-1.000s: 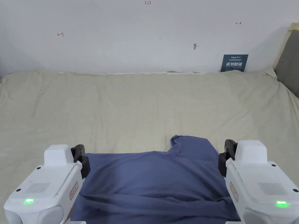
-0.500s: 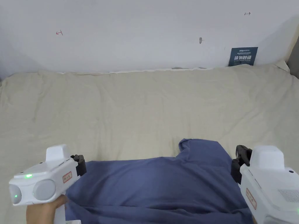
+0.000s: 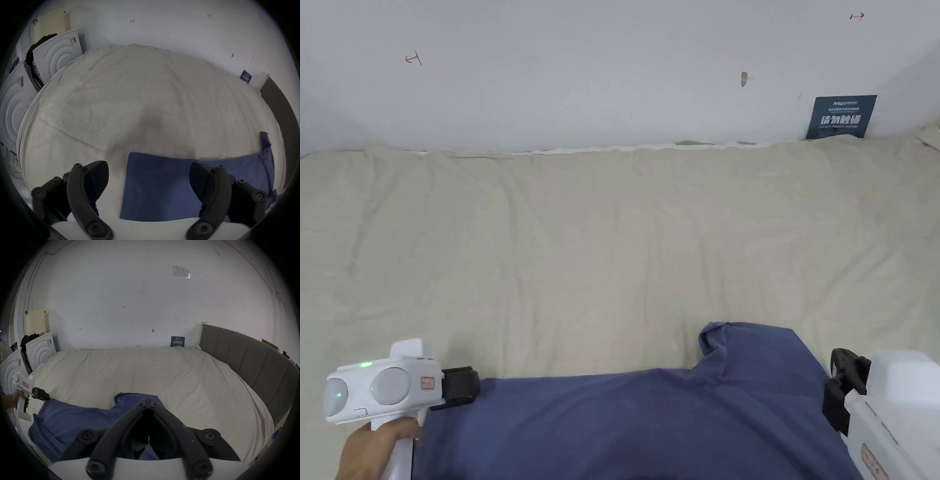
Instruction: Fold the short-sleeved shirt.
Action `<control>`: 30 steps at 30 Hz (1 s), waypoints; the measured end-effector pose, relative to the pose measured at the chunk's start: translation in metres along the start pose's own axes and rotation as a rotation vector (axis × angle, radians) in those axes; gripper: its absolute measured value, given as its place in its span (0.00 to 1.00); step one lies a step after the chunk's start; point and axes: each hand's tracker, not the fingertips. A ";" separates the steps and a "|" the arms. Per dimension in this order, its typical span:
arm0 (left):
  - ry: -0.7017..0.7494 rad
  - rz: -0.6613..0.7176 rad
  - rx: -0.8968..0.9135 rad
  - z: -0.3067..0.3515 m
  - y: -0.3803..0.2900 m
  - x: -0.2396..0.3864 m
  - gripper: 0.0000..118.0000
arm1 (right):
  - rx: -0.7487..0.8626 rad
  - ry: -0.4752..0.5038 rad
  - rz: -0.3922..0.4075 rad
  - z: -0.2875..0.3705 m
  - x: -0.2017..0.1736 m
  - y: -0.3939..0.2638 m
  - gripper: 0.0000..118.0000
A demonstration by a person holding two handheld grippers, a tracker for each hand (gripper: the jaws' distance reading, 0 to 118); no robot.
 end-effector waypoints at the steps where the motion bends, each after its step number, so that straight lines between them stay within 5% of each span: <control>1: -0.003 -0.002 -0.028 -0.003 -0.002 0.000 0.83 | -0.007 -0.002 0.003 -0.003 0.000 -0.001 0.01; 3: -0.020 -0.003 -0.040 -0.014 -0.006 0.001 0.53 | -0.024 0.001 0.005 -0.011 0.001 -0.003 0.01; 5: 0.012 -0.009 0.025 -0.005 -0.011 0.013 0.47 | -0.050 0.009 0.008 -0.019 0.002 -0.004 0.01; 8: -0.037 -0.043 0.032 -0.002 -0.012 0.023 0.03 | -0.104 0.027 0.000 -0.043 0.009 -0.002 0.03; 10: -0.040 -0.060 0.055 0.005 -0.012 0.026 0.03 | -0.163 0.040 -0.014 -0.067 0.016 0.004 0.10; 15: -0.076 -0.054 0.204 0.051 -0.013 0.036 0.03 | -0.351 0.035 -0.054 -0.146 0.036 0.007 0.74; 17: -0.094 -0.053 0.207 0.066 -0.015 0.037 0.03 | -0.448 -0.022 -0.038 -0.178 0.039 0.002 0.91; 20: -0.105 -0.074 0.226 0.087 -0.017 0.049 0.03 | -0.533 -0.068 -0.034 -0.215 0.042 -0.013 0.86; 22: -0.119 -0.072 0.227 0.093 -0.019 0.051 0.03 | -0.594 -0.050 -0.049 -0.230 0.041 -0.025 0.69; 23: -0.120 -0.073 0.226 0.094 -0.020 0.051 0.03 | -0.630 -0.042 -0.057 -0.234 0.040 -0.030 0.68; 27: -0.123 -0.061 0.219 0.087 -0.025 0.042 0.03 | -0.547 -0.046 -0.039 -0.208 0.035 -0.029 0.49; 29: -0.121 -0.049 0.214 0.087 -0.028 0.042 0.03 | -0.520 -0.005 0.018 -0.195 0.036 -0.025 0.09; 30: -0.119 -0.037 0.212 0.088 -0.031 0.042 0.03 | -0.507 0.038 -0.002 -0.187 0.037 -0.023 0.01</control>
